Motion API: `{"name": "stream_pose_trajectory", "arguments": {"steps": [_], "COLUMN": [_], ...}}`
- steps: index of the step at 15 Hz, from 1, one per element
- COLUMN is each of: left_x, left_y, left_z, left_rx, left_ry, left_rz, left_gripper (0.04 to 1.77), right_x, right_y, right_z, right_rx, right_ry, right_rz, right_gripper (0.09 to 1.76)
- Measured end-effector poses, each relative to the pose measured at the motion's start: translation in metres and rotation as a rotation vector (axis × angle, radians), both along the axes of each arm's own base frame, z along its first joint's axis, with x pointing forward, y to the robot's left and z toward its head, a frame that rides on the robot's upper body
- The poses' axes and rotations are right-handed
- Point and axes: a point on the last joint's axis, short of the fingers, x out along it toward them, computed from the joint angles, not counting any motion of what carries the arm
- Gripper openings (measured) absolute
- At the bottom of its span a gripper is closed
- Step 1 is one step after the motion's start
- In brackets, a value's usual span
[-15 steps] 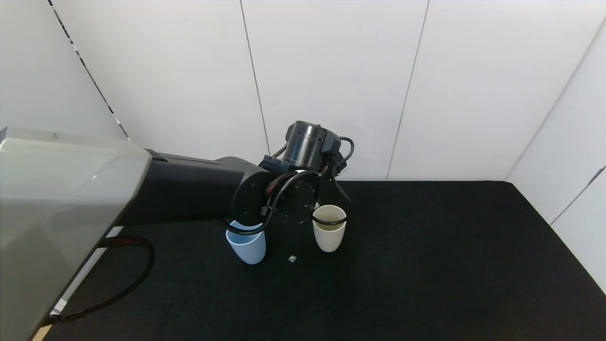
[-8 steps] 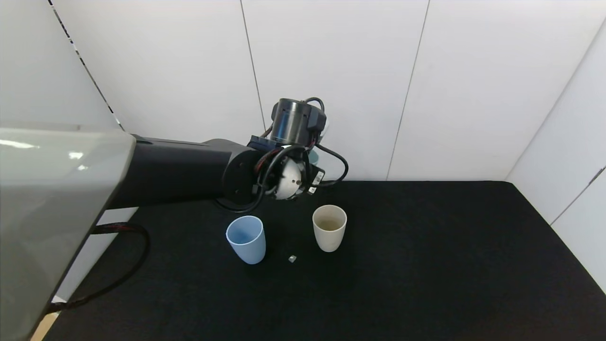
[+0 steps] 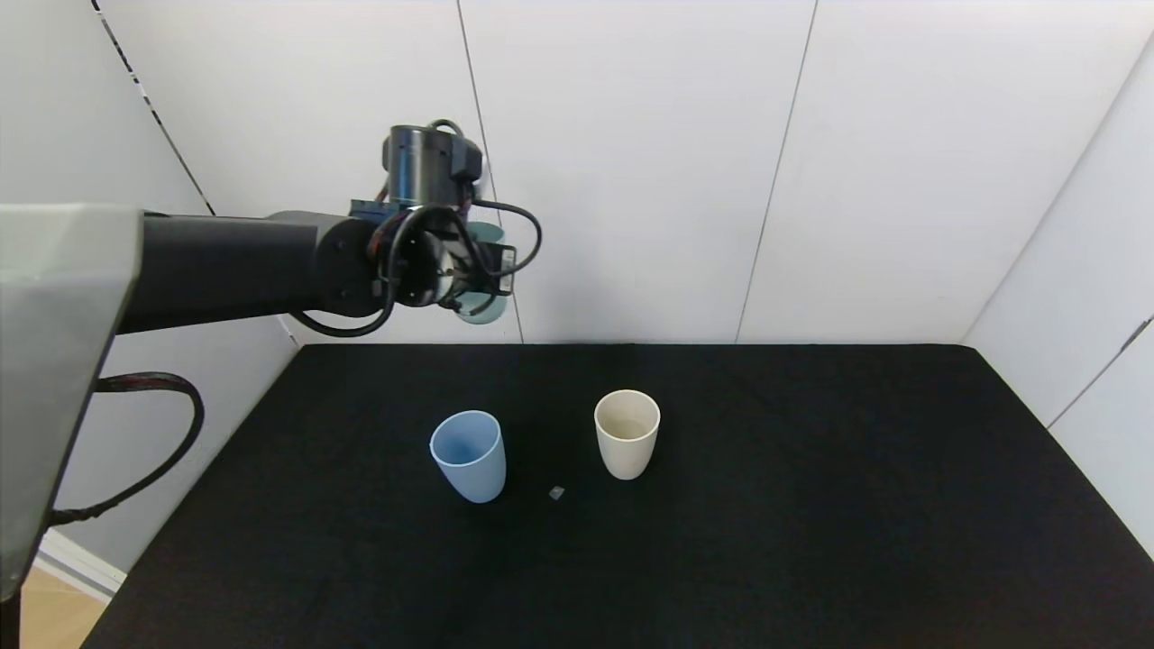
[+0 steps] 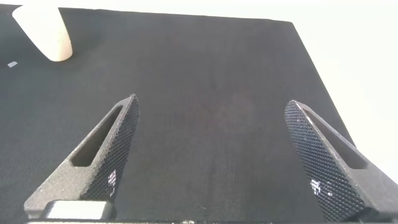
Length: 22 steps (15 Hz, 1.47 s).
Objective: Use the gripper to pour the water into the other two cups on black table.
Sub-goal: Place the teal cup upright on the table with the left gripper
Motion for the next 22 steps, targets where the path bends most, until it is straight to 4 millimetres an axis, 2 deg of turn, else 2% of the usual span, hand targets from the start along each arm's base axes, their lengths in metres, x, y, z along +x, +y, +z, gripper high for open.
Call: {"name": "stream_pose_trajectory", "arguments": {"steps": [2,4,6,8,12,18,22], "left_x": [0.008,0.009,0.0,-0.015,-0.056,-0.11,-0.128], "left_y": [0.038,0.069,0.097,0.114,0.131,0.134,0.134], "left_z": [-0.008,-0.025,-0.044,-0.062,-0.09,-0.133,-0.161], "left_rx": [-0.027,-0.038,-0.044,-0.047,-0.06,-0.077,-0.09], "left_ry": [0.008,0.022,0.04,0.045,-0.021,-0.056,-0.048], "left_rz": [0.065,0.1,0.131,0.156,0.184,0.182,0.179], "left_gripper": [1.16,1.16,1.16,1.16,1.16,1.16,1.16], "right_x": [0.0,0.0,0.0,0.0,0.0,0.0,0.0], "right_y": [0.0,0.0,0.0,0.0,0.0,0.0,0.0], "right_z": [0.0,0.0,0.0,0.0,0.0,0.0,0.0], "right_rx": [0.0,0.0,0.0,0.0,0.0,0.0,0.0], "right_ry": [0.0,0.0,0.0,0.0,0.0,0.0,0.0], "right_rz": [0.0,0.0,0.0,0.001,0.0,0.0,0.001], "right_gripper": [1.71,1.71,1.71,1.71,1.71,1.71,1.71]}}
